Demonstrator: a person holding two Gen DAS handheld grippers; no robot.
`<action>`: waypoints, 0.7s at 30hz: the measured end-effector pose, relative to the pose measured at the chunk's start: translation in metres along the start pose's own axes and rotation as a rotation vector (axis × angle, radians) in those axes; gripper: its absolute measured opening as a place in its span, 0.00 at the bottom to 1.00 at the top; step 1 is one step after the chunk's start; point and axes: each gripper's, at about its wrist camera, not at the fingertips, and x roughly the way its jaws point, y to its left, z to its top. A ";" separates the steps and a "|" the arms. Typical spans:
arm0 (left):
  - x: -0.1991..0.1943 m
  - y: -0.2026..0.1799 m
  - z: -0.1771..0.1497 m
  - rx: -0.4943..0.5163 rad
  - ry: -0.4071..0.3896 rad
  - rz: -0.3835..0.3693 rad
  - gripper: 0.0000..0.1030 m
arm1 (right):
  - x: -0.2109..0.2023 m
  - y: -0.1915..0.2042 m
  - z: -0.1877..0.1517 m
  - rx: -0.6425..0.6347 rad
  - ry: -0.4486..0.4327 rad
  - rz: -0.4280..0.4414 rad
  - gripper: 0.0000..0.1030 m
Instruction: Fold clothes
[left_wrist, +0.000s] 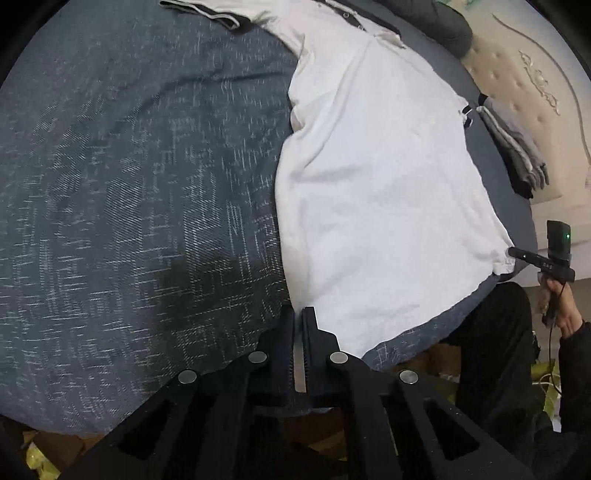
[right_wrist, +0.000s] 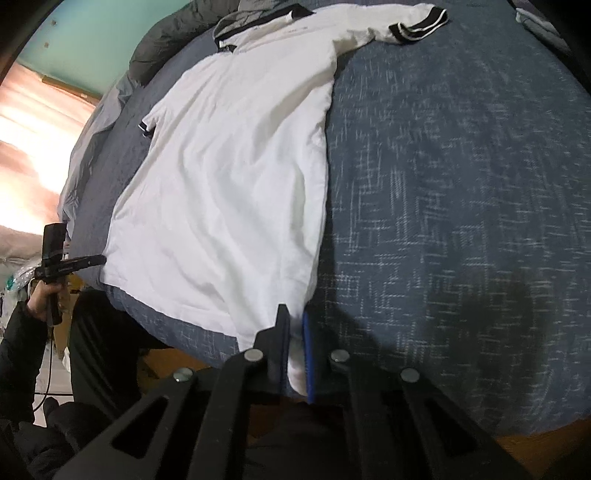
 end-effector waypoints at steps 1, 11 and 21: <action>-0.003 0.001 -0.001 -0.003 -0.003 0.003 0.04 | -0.003 -0.001 0.000 -0.001 -0.006 0.000 0.06; 0.005 0.024 -0.005 -0.065 0.017 0.029 0.04 | 0.004 -0.011 -0.009 0.028 0.005 -0.060 0.05; -0.015 0.012 -0.011 -0.048 -0.027 -0.023 0.21 | -0.006 -0.014 -0.008 0.033 -0.043 0.014 0.27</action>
